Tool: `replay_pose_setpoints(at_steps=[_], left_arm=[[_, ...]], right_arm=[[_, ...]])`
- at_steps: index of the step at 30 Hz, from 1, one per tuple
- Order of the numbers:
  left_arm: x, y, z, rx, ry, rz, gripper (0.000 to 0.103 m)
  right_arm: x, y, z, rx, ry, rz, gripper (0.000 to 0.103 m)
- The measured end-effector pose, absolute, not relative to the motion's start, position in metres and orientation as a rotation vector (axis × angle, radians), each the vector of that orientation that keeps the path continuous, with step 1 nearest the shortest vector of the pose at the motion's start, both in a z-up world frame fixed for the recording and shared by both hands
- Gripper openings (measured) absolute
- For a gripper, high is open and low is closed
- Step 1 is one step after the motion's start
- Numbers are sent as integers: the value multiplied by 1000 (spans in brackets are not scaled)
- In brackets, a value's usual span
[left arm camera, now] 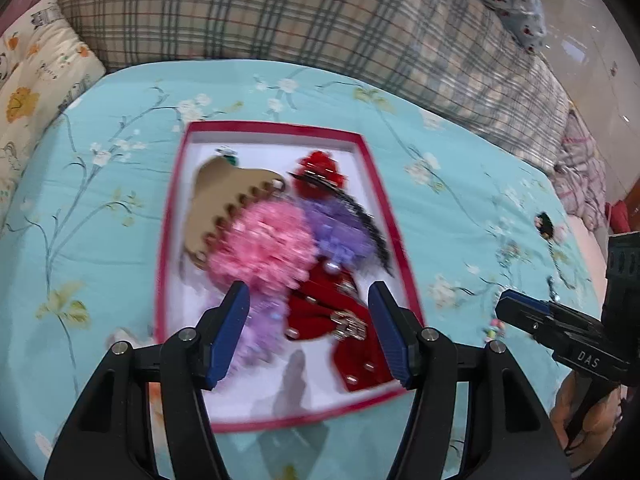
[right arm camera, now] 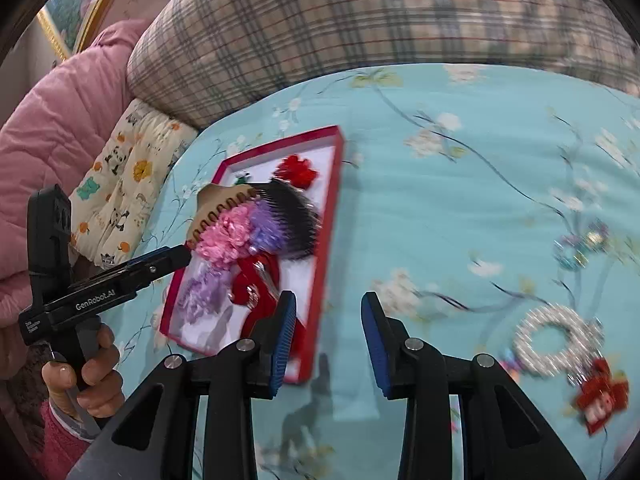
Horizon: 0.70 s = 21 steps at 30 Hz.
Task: Organize jewelry
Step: 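Grasp the pearl bracelet with the left tool while the right tool grasps the wristwatch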
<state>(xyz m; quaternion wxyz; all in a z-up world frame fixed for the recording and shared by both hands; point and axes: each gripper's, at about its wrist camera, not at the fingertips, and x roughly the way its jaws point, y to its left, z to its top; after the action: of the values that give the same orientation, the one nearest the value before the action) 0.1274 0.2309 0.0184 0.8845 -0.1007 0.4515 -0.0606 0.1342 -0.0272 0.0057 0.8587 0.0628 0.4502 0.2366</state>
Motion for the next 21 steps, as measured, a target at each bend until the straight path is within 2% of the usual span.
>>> replay_pose_setpoints(at_steps=[21], left_arm=[[103,117,16,-129,995,-317,61]], right_arm=[[78,-191,10,221,916,214,38]])
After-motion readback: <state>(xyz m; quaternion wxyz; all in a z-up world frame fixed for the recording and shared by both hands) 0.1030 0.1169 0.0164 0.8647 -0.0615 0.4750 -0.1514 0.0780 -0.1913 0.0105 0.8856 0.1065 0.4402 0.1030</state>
